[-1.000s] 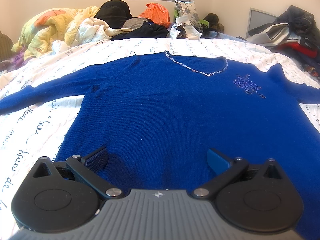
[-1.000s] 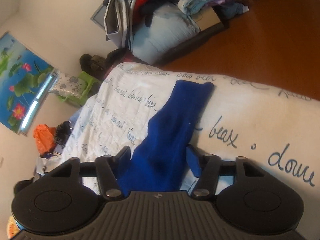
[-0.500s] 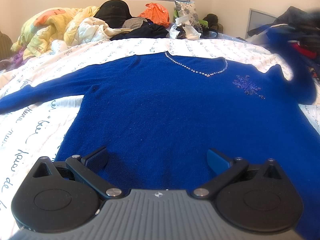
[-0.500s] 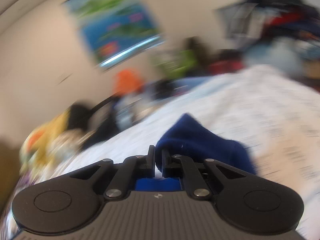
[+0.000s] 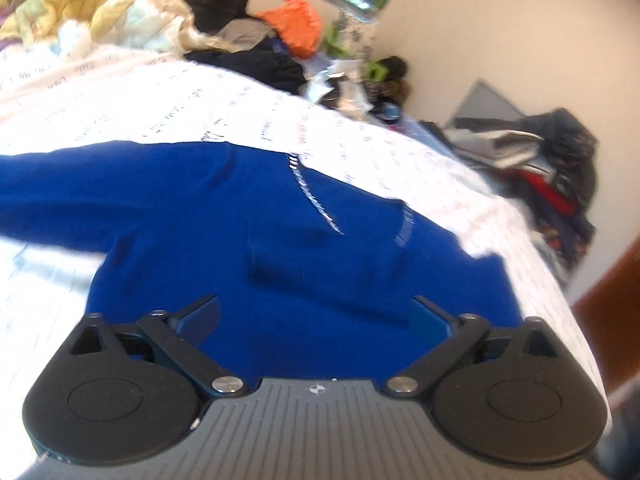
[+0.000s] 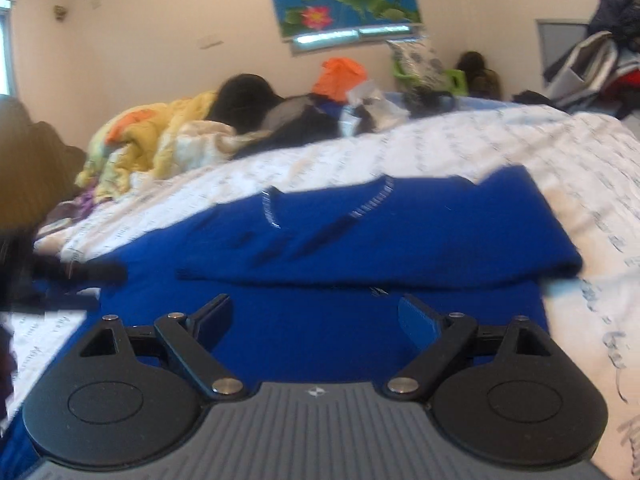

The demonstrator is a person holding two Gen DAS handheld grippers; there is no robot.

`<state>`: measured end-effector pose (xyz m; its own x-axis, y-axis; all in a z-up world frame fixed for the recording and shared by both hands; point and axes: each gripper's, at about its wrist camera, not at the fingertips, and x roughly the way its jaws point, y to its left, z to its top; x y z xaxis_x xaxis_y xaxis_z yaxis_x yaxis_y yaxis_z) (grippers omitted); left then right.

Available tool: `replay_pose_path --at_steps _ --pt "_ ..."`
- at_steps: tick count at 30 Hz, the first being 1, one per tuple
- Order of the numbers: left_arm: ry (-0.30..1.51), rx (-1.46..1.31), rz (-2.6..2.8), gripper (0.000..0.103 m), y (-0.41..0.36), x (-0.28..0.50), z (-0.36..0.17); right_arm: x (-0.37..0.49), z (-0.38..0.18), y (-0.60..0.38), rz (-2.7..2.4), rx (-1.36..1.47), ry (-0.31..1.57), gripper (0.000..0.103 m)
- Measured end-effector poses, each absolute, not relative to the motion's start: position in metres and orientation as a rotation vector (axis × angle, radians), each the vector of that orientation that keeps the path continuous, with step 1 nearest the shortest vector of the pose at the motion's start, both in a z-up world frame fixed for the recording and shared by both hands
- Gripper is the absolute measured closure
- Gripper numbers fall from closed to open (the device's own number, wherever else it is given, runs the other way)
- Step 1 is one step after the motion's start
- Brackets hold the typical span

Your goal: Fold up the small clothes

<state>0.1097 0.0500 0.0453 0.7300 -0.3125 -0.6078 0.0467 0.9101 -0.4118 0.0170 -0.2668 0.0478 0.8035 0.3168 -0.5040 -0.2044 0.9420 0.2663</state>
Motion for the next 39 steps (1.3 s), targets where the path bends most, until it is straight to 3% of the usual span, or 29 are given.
replay_pose_path --at_steps 2,3,5,6,7,8,15,19,25,27,28,29,30,31,32,33,37,39 --pt "0.819 -0.407 -0.158 0.026 0.046 0.146 0.037 0.022 0.039 -0.265 0.277 0.217 0.604 0.012" --pt "0.87 -0.405 -0.143 0.029 0.041 0.163 0.03 0.021 0.038 -0.264 0.282 0.213 0.601 0.012" --pt "0.847 -0.333 -0.086 0.042 0.031 0.177 0.029 0.022 0.035 -0.262 0.284 0.207 0.61 0.012" --pt "0.85 -0.284 -0.069 0.056 0.024 0.184 0.026 0.025 0.035 -0.261 0.28 0.211 0.622 0.013" --pt "0.846 -0.218 -0.035 0.091 0.019 0.189 0.027 0.026 0.035 -0.262 0.281 0.219 0.624 0.013" --pt "0.838 -0.174 -0.008 0.098 0.015 0.193 0.026 0.026 0.035 -0.264 0.285 0.231 0.622 0.013" --pt "0.613 -0.108 0.099 0.098 0.054 0.179 0.078 0.025 0.035 -0.269 0.297 0.275 0.62 0.013" --pt "0.681 -0.07 0.206 0.098 0.095 0.187 0.059 0.025 0.035 -0.268 0.303 0.282 0.621 0.012" --pt "0.74 0.031 0.239 0.096 0.089 0.185 0.031 0.025 0.036 -0.27 0.31 0.292 0.626 0.012" --pt "0.699 0.031 0.24 0.091 0.086 0.174 0.042 0.027 0.04 -0.272 0.317 0.297 0.634 0.012" --pt "0.655 0.02 0.228 0.08 0.085 0.158 0.054 0.03 0.046 -0.276 0.319 0.313 0.632 0.012" --pt "0.606 0.003 0.206 0.059 0.082 0.149 0.064 0.034 0.054 -0.281 0.322 0.338 0.612 0.012" --pt "0.562 -0.009 0.177 0.047 0.077 0.142 0.073 0.04 0.064 -0.288 0.325 0.369 0.58 0.011" --pt "0.531 -0.009 0.142 0.026 0.069 0.137 0.078 0.05 0.074 -0.294 0.322 0.397 0.553 0.011" --pt "0.524 -0.002 0.101 0.016 0.059 0.138 0.079 0.065 0.082 -0.298 0.313 0.417 0.543 0.01" --pt "0.54 0.0 0.064 0.016 0.05 0.143 0.076 0.084 0.085 -0.299 0.303 0.419 0.555 0.003" --pt "0.743 -0.068 -0.007 0.037 0.033 0.186 0.039 0.166 0.062 -0.278 0.206 0.194 0.732 0.002" --pt "0.727 -0.063 -0.02 0.029 0.032 0.191 0.032 0.183 0.043 -0.271 0.175 0.071 0.795 0.002"
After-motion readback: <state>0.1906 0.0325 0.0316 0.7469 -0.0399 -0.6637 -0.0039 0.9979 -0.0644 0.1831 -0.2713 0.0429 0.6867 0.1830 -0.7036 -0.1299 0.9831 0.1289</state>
